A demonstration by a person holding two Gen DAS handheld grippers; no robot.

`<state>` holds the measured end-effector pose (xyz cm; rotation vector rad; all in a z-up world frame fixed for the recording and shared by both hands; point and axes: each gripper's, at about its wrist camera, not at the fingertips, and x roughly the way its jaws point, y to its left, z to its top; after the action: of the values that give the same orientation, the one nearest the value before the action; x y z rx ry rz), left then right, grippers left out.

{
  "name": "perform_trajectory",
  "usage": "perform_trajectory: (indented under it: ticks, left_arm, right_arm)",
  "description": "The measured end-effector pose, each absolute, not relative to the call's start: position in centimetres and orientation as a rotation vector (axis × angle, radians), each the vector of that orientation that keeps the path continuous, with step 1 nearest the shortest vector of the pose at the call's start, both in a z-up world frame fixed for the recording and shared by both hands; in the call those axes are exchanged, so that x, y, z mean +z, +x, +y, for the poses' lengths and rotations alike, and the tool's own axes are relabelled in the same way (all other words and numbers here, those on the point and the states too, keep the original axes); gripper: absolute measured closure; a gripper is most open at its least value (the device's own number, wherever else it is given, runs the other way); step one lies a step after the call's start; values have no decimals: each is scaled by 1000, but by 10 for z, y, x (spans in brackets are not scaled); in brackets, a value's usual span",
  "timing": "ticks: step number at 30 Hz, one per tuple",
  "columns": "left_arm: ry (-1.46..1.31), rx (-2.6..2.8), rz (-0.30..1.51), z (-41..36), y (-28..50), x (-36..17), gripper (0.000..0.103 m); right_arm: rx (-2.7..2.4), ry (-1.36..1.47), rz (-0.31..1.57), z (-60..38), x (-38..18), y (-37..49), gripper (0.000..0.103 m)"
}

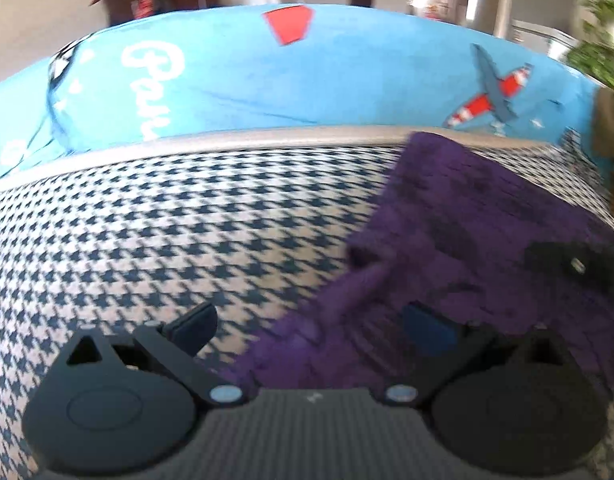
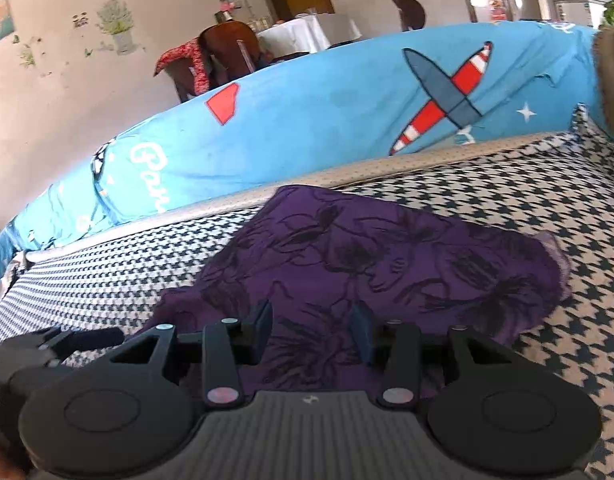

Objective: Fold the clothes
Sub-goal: 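Open the right gripper and release the folded blouse end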

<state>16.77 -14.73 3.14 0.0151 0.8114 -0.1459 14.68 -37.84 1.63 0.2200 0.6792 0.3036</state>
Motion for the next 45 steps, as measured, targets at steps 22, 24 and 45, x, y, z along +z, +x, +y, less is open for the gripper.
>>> perform_trajectory:
  ticks: [22, 24, 45]
  left_arm:
    - [-53, -93, 883, -120, 193, 5, 0]
    - [-14, -91, 863, -122, 188, 10, 0]
    - [103, -66, 786, -79, 93, 38, 0]
  right_arm:
    - [341, 1, 737, -309, -8, 166, 32]
    - [337, 39, 739, -314, -5, 165, 32]
    - [397, 382, 719, -346, 31, 69, 32]
